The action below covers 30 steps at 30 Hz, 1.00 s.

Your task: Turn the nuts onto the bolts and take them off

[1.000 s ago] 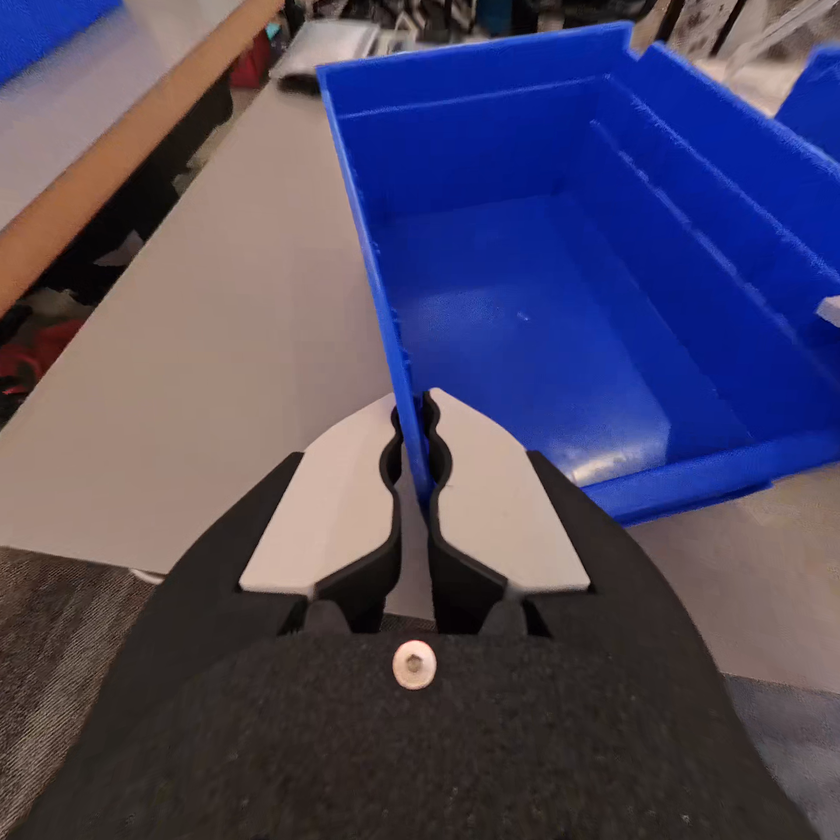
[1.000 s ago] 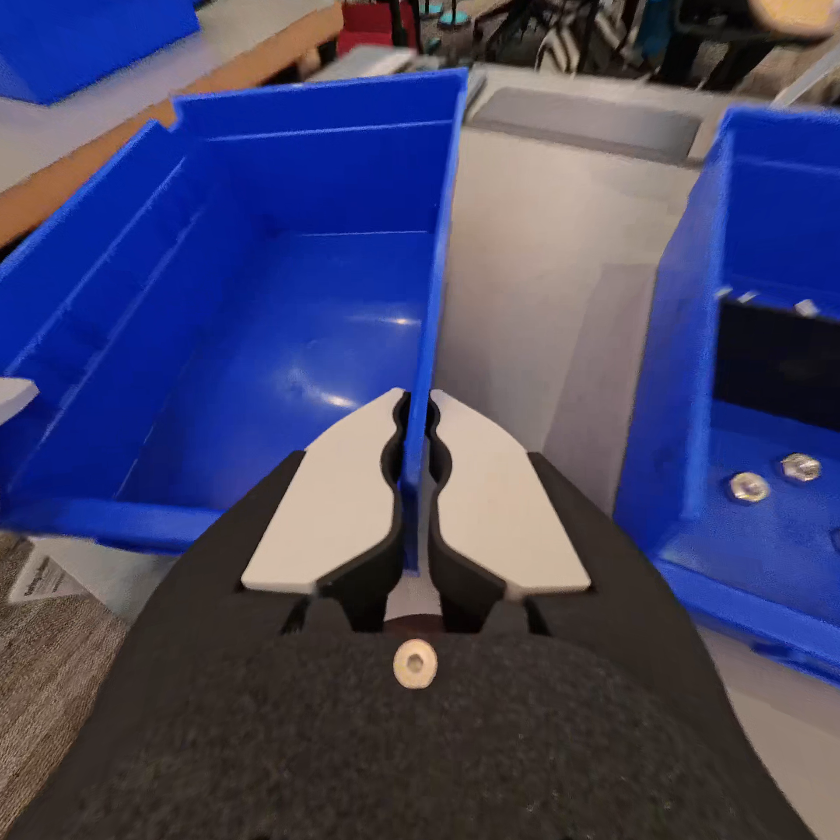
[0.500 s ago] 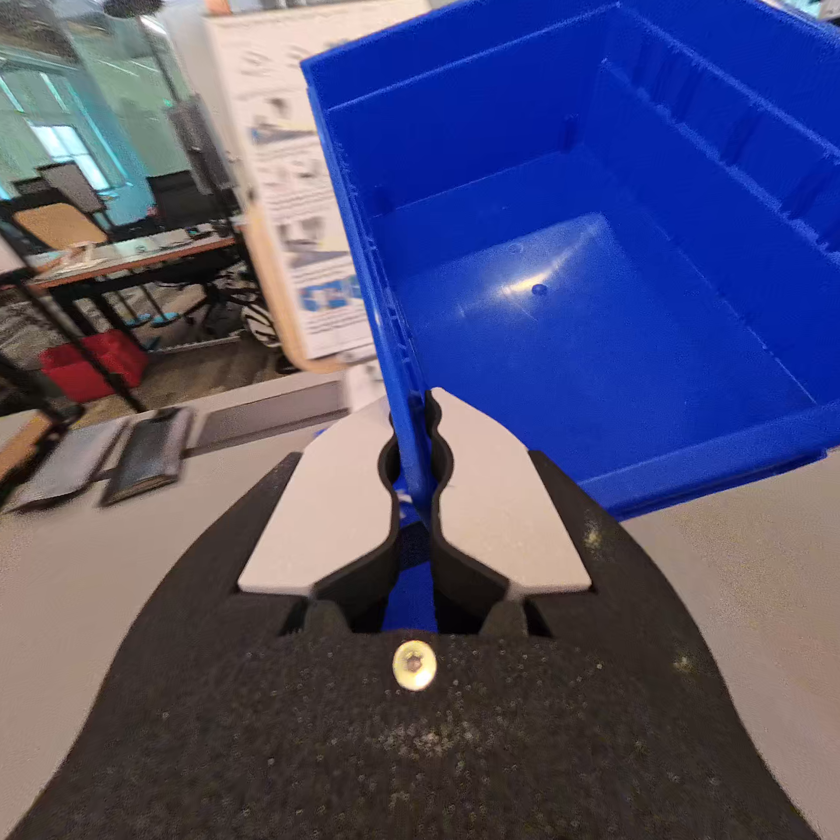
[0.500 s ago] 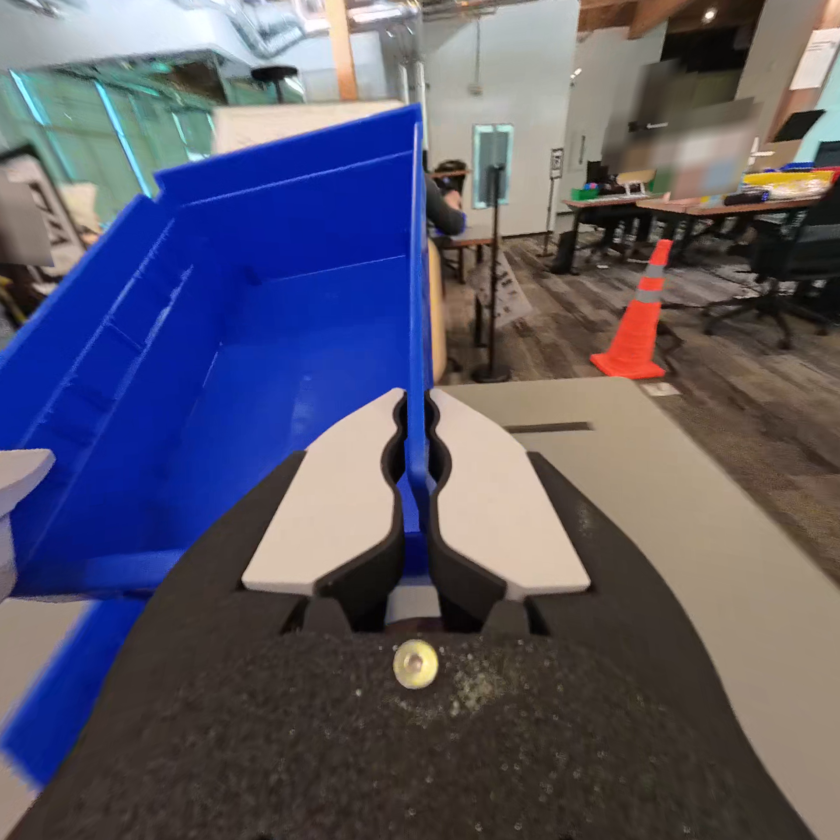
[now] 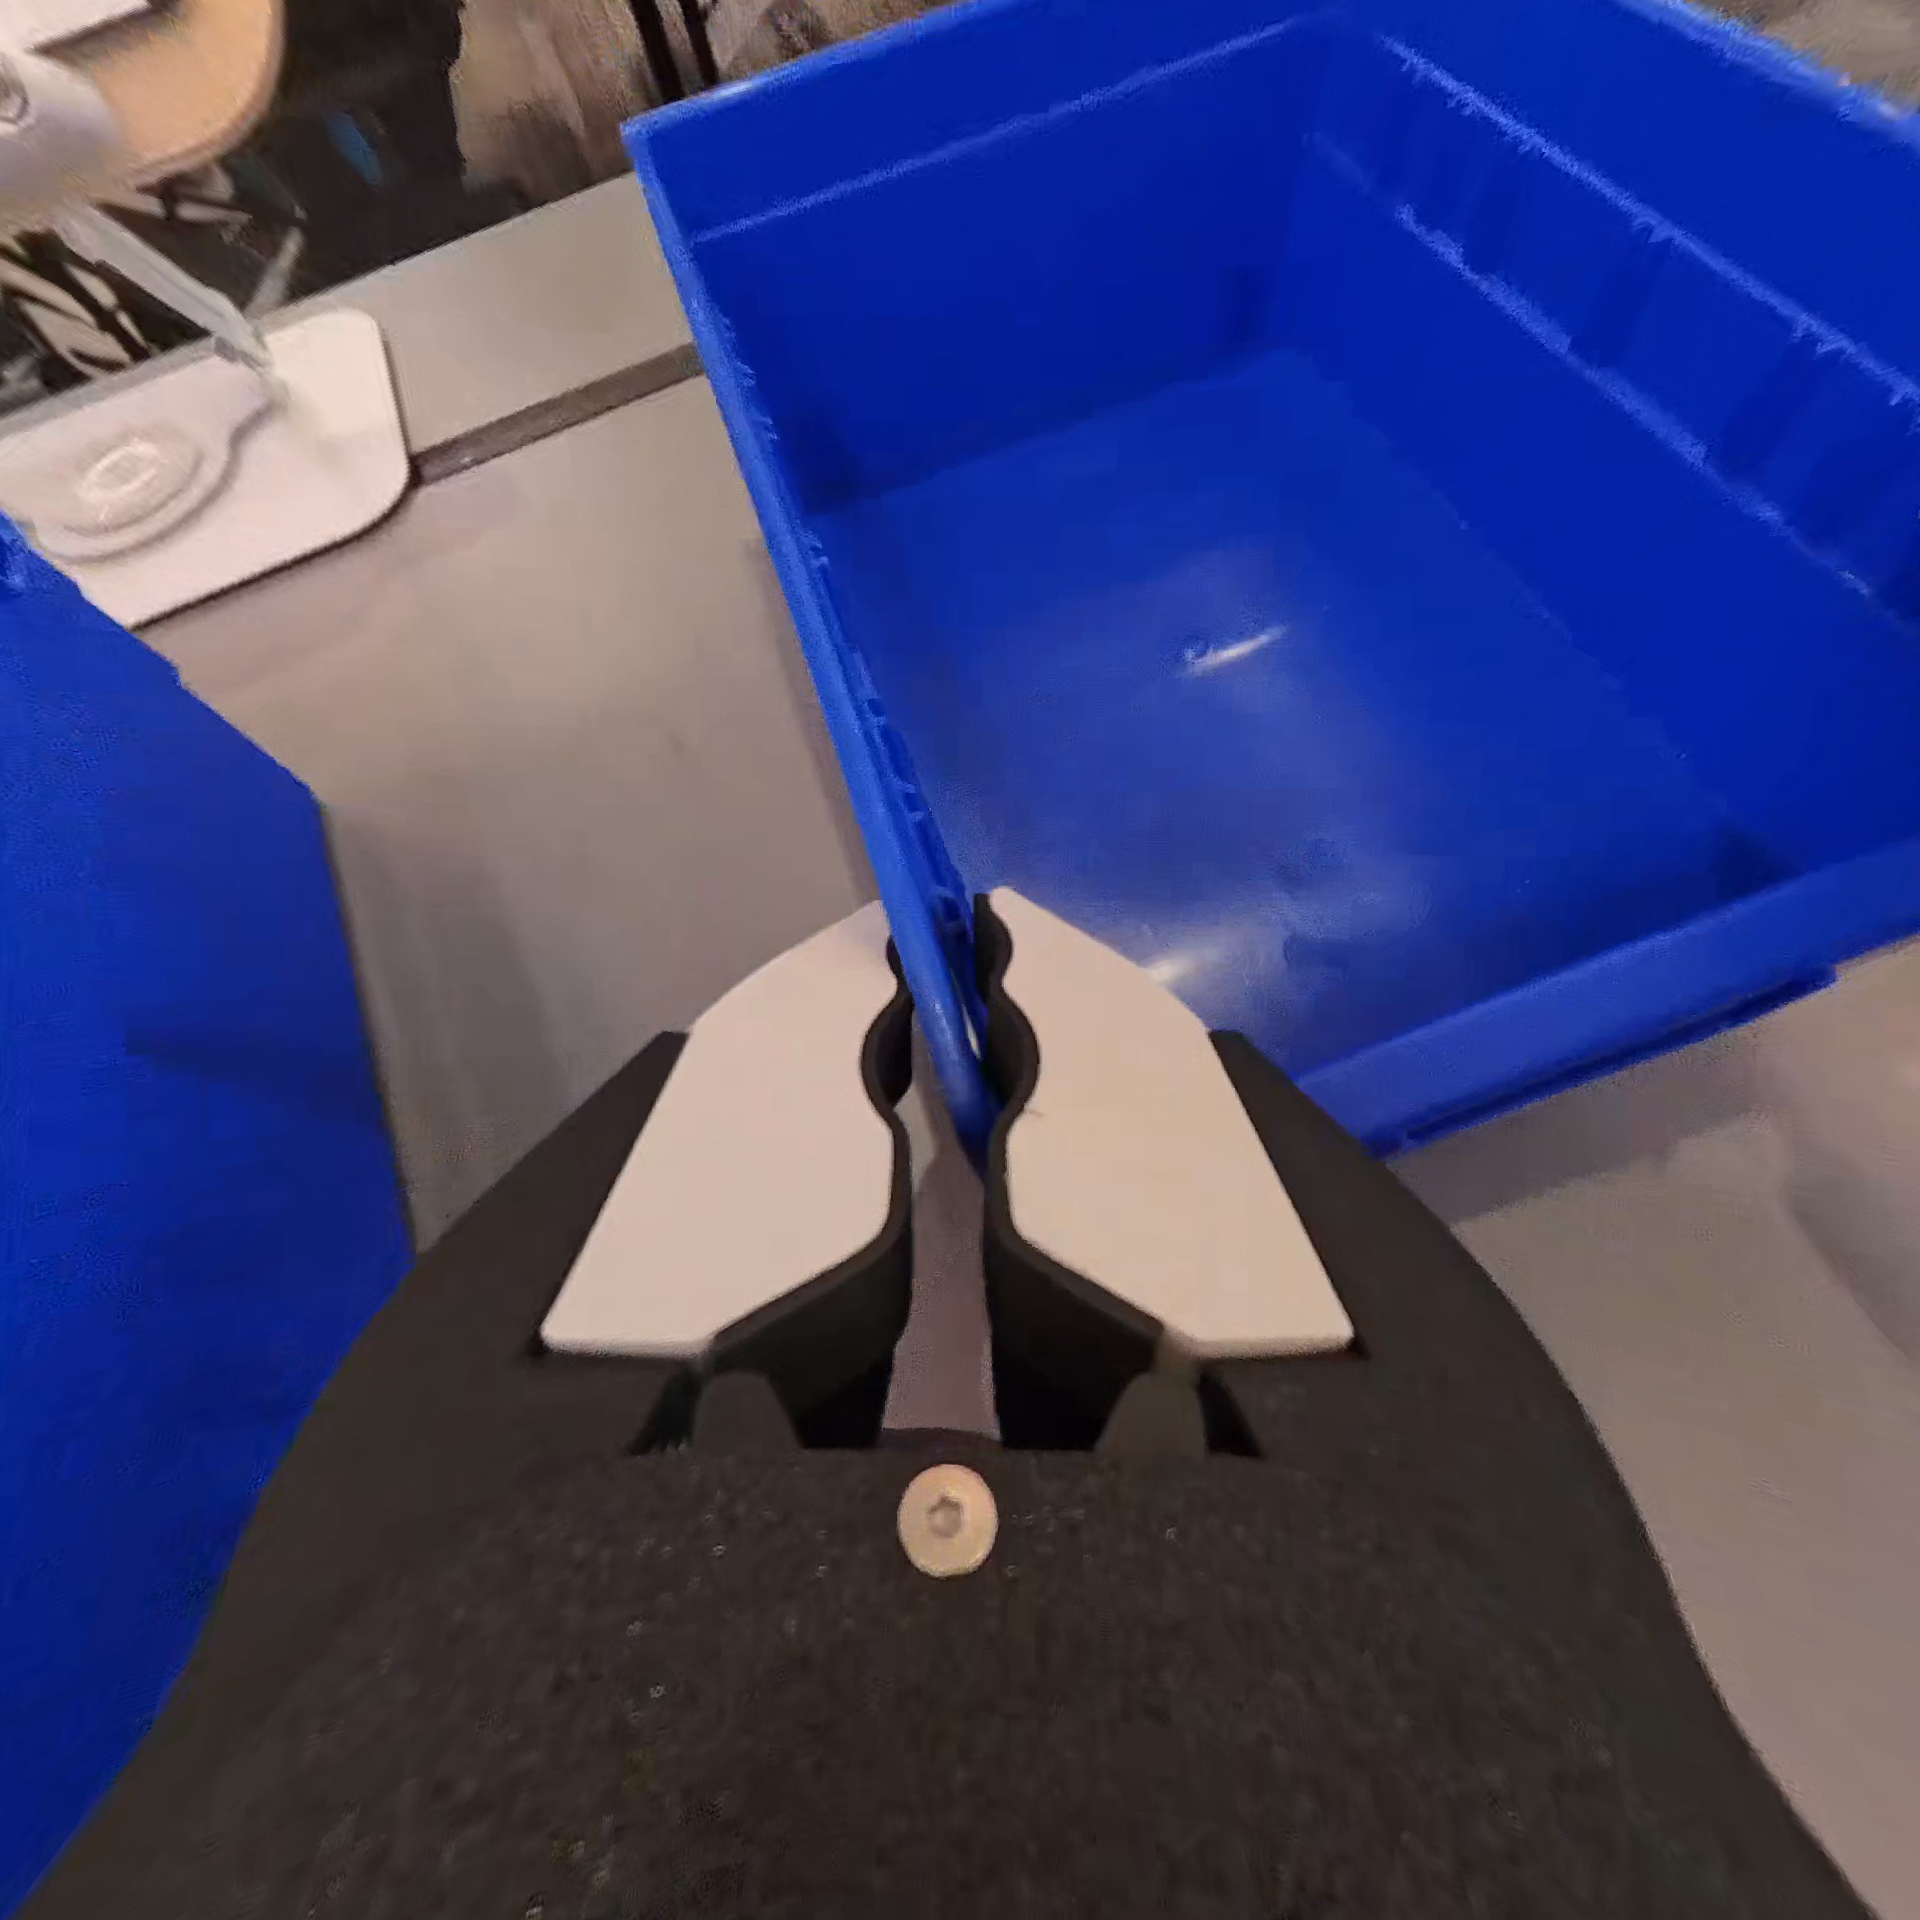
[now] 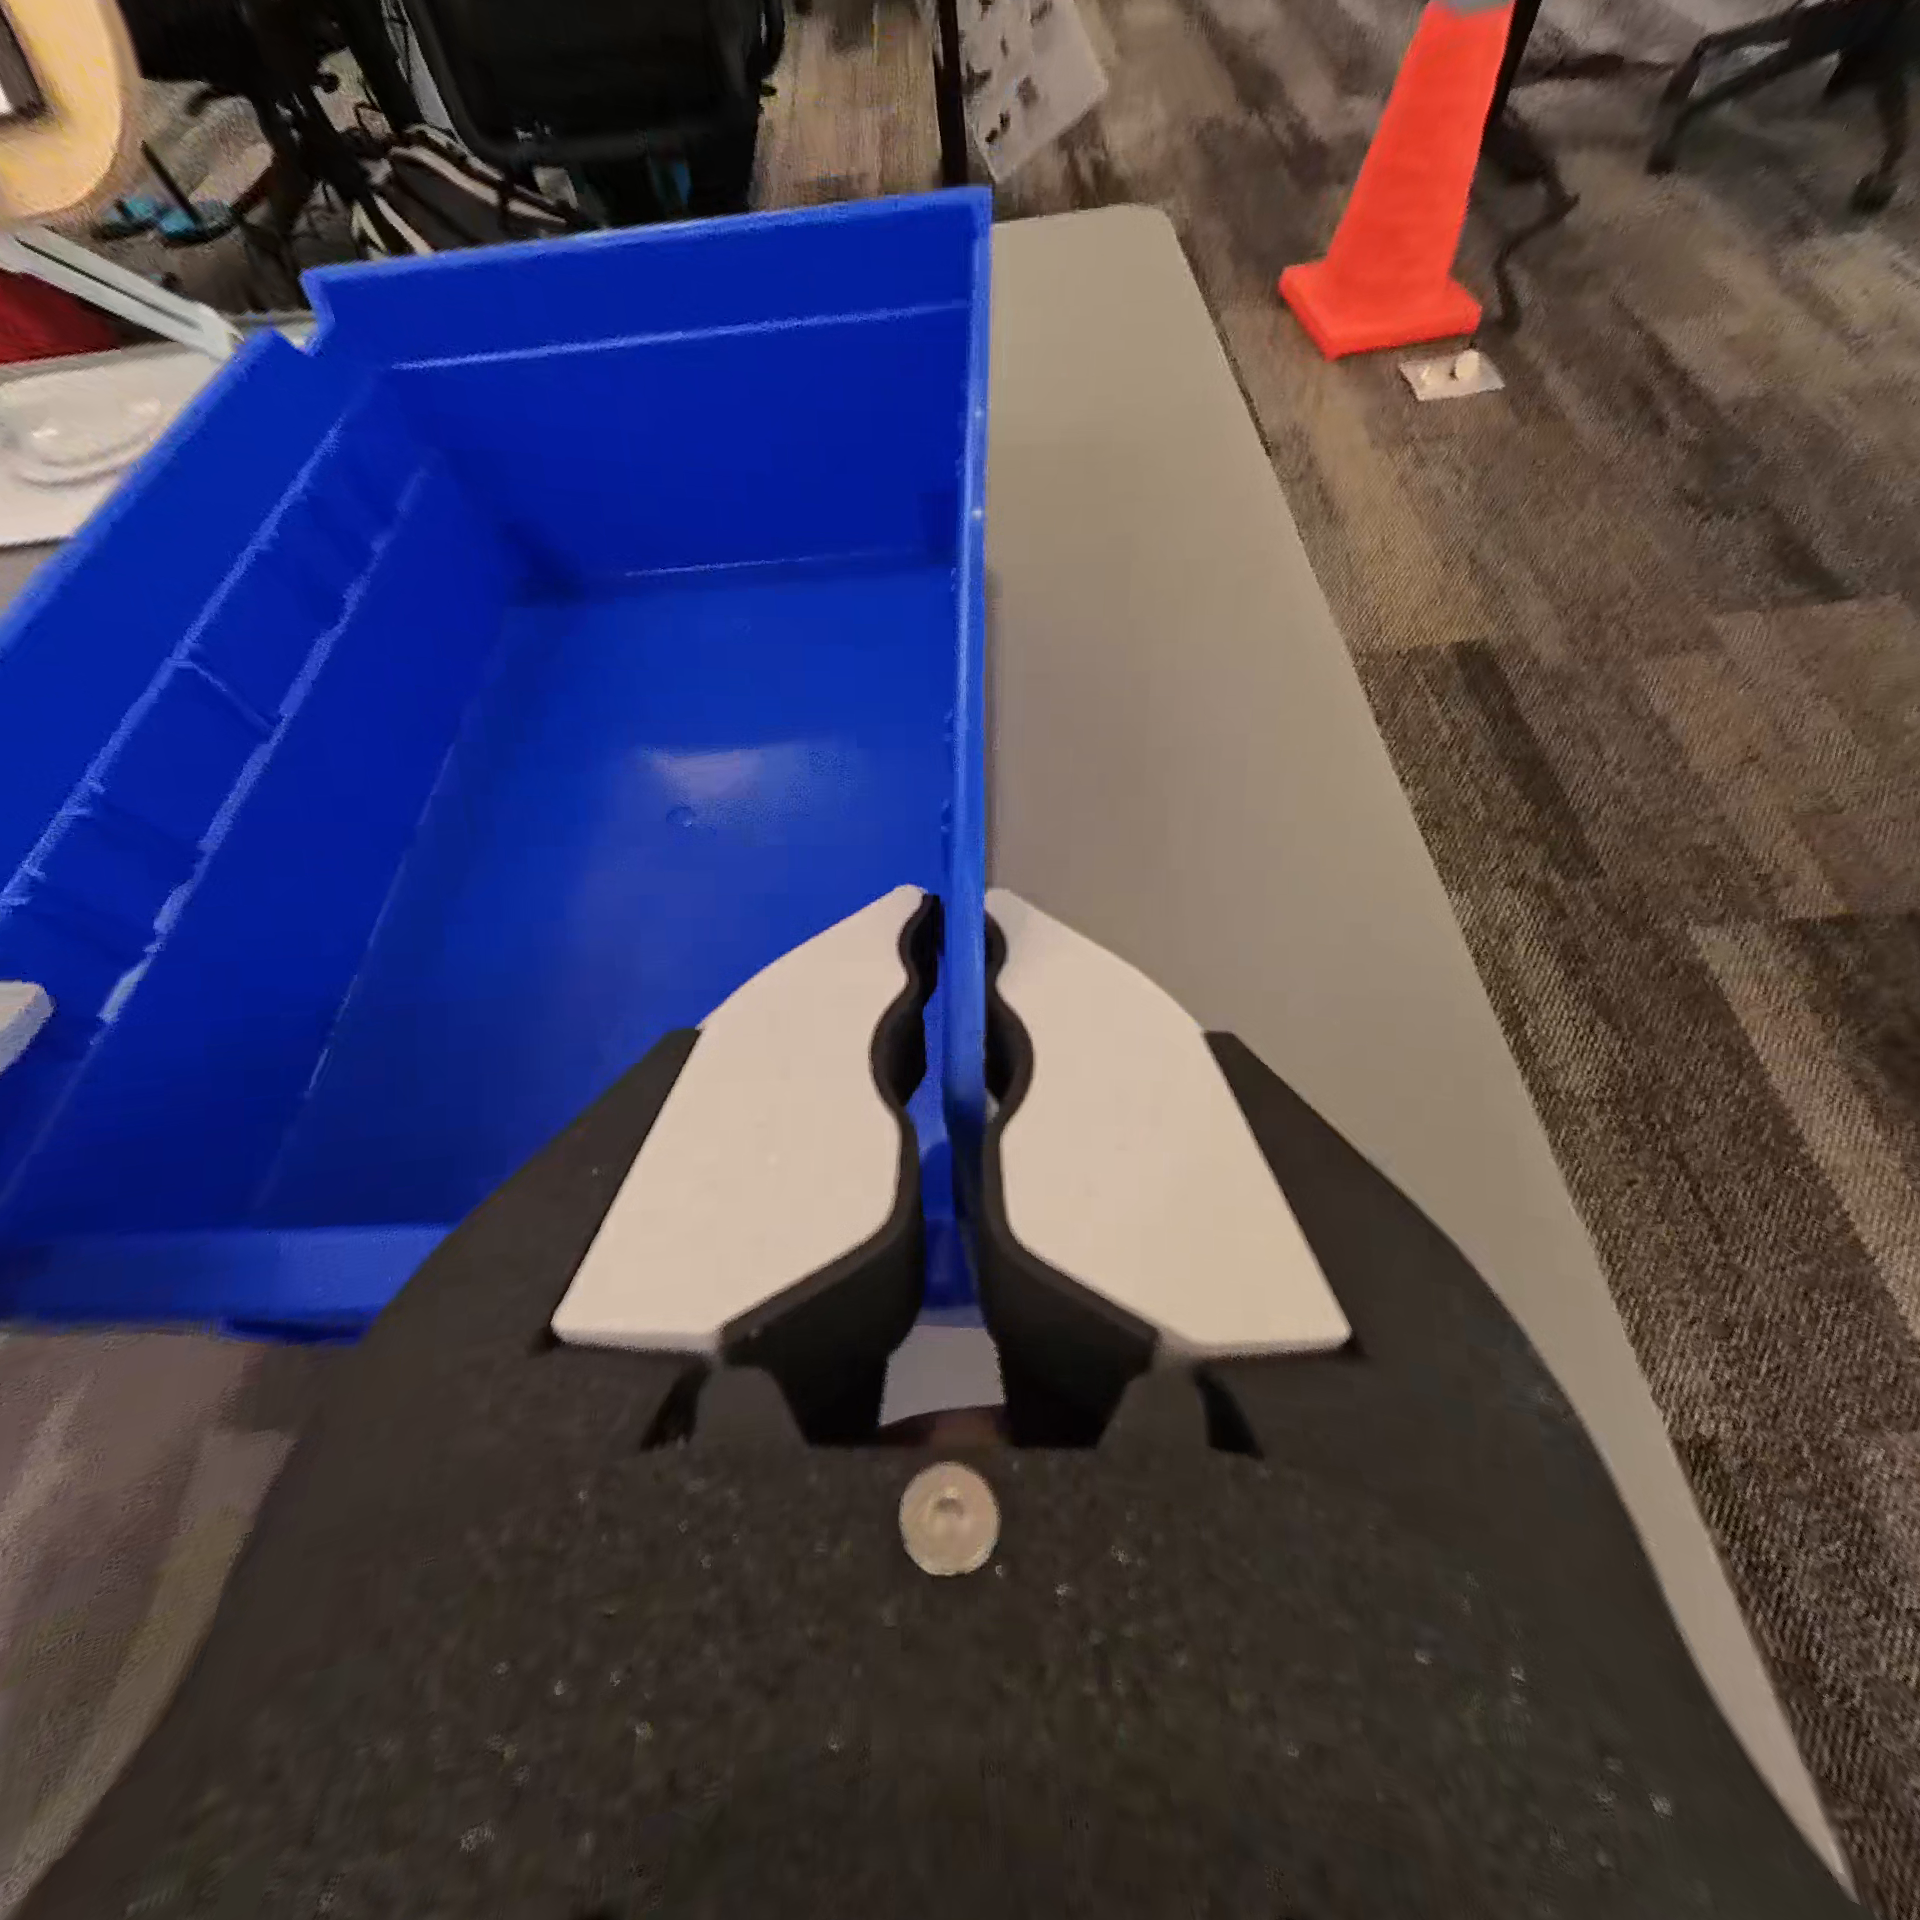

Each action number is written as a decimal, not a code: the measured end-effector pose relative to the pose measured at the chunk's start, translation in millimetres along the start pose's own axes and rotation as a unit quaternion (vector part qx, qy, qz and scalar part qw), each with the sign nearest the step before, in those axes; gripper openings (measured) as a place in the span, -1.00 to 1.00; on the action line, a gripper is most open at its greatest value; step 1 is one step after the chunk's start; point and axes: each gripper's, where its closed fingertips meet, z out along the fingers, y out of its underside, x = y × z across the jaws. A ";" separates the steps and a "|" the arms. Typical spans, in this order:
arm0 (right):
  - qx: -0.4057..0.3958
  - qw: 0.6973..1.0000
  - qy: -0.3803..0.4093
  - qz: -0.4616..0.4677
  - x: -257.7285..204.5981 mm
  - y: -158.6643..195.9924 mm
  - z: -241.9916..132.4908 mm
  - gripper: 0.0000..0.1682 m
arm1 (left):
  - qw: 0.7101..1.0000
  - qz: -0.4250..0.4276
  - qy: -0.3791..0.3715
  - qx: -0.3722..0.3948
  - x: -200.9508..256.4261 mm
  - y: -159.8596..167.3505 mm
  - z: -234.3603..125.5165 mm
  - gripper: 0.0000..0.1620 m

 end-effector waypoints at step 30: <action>0.086 0.983 -0.136 -0.085 -321.2 42.3 -64.7 0.00 | 0.991 -0.127 -0.002 0.033 -268.8 132.5 -142.0 -0.18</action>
